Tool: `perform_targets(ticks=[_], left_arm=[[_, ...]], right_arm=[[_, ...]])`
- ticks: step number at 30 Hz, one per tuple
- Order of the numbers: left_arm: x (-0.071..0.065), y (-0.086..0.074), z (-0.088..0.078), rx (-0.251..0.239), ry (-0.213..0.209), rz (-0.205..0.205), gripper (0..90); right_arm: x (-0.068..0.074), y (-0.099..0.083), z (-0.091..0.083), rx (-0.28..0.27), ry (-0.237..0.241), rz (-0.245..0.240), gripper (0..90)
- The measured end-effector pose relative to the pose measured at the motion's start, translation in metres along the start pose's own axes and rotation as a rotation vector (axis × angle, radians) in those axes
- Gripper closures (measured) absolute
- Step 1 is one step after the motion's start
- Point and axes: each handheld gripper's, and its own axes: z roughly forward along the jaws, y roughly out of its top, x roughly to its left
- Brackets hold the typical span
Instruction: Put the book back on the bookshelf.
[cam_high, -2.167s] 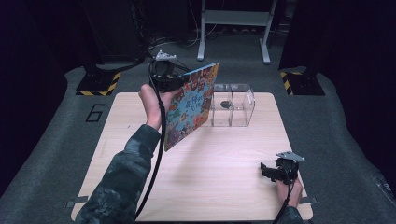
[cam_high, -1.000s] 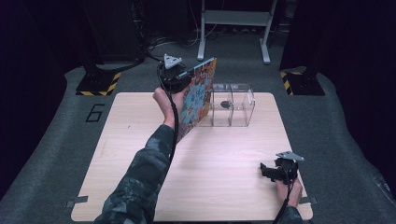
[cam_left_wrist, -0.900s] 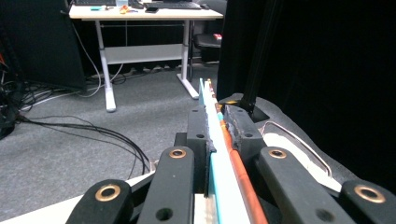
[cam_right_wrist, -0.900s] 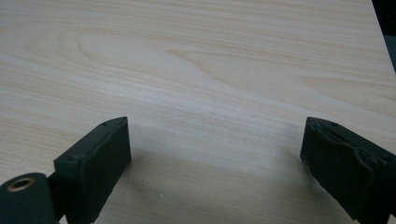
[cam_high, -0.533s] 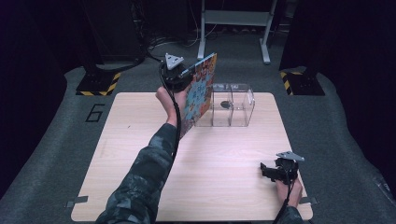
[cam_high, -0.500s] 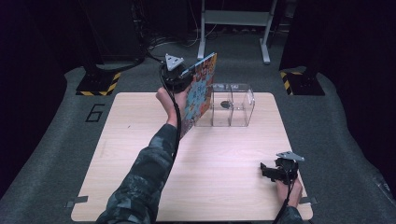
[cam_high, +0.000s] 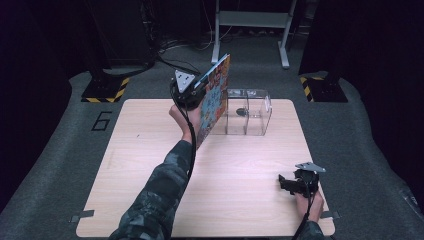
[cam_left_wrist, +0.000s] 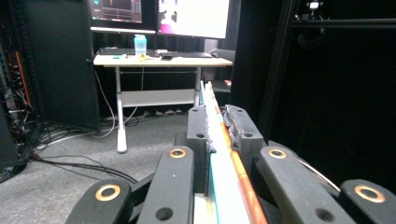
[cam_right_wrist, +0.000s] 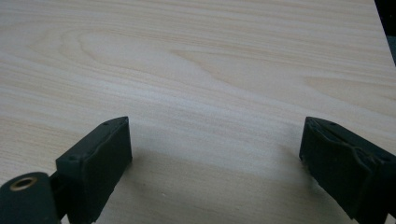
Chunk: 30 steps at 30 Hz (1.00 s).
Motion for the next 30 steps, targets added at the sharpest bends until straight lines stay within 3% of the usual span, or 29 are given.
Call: perform_targets(ticks=[3, 11, 20, 22, 26, 30], left_arm=[[0.002, -0.007, -0.001, 0.000, 0.000, -0.002, 81.1], [0.007, -0.030, -0.007, -0.057, -0.019, -0.009, 80.9], [0.011, -0.045, -0.016, -0.085, -0.039, -0.019, 80.5], [0.012, -0.047, -0.019, -0.068, -0.042, -0.006, 80.2], [0.015, -0.049, -0.023, -0.068, -0.066, -0.043, 78.9], [0.016, -0.044, -0.025, -0.036, -0.086, -0.049, 71.1]], right_arm=[[0.000, 0.000, 0.000, 0.000, -0.001, -0.001, 8.7], [0.001, 0.000, 0.000, 0.004, 0.000, -0.006, 9.2], [0.001, 0.000, 0.001, 0.003, 0.002, -0.007, 9.5], [0.001, 0.000, 0.001, 0.004, 0.003, -0.008, 9.5], [0.001, 0.000, 0.001, 0.000, 0.001, -0.006, 9.8], [0.000, 0.000, 0.000, 0.001, 0.000, -0.018, 9.9]])
